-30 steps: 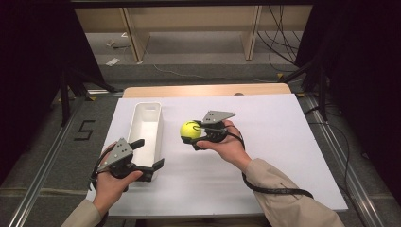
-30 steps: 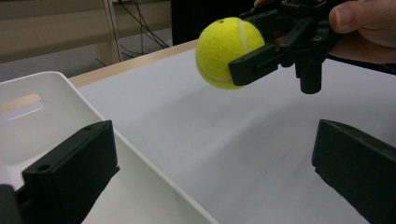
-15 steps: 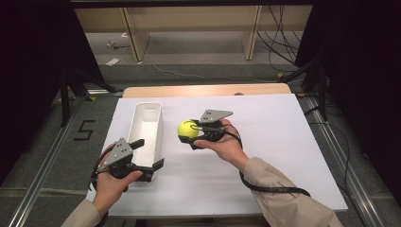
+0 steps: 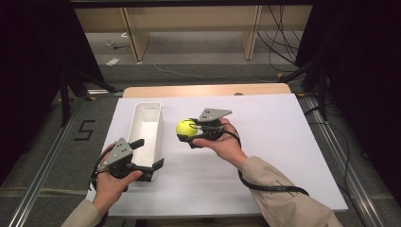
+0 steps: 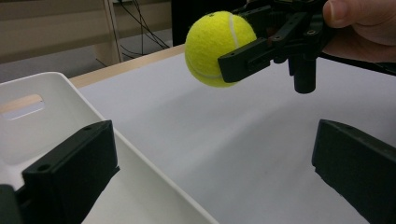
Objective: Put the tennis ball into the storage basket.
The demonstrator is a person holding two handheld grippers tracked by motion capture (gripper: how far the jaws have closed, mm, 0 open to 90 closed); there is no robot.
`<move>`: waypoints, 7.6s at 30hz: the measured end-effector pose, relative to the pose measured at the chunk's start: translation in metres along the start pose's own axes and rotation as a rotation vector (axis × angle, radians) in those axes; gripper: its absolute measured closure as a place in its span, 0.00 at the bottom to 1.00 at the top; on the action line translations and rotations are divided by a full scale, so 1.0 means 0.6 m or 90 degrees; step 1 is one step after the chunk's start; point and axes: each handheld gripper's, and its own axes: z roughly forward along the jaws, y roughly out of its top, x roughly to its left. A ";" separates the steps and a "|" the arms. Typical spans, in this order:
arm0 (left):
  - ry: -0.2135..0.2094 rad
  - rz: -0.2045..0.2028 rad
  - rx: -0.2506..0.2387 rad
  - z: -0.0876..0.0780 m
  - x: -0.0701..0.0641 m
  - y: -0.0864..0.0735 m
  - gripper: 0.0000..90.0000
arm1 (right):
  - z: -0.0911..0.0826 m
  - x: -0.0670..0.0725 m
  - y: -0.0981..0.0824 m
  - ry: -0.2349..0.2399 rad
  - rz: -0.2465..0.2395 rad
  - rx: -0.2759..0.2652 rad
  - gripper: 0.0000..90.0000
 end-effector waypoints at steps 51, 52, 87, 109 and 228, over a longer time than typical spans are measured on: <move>0.000 0.000 0.000 0.000 0.001 -0.001 0.00 | 0.028 0.000 0.019 0.009 -0.002 -0.012 0.30; -0.001 -0.001 0.000 0.000 0.001 -0.001 0.00 | 0.028 0.000 0.019 0.009 -0.002 -0.012 0.30; 0.000 -0.001 0.000 0.000 0.001 -0.001 0.00 | 0.045 -0.004 0.026 0.011 0.000 -0.017 0.30; 0.000 0.002 -0.002 -0.001 0.000 0.000 0.00 | 0.053 -0.002 0.032 0.018 0.003 -0.019 0.30; -0.002 0.001 -0.005 -0.002 0.000 0.001 0.00 | 0.118 0.016 0.057 0.038 -0.001 -0.026 0.30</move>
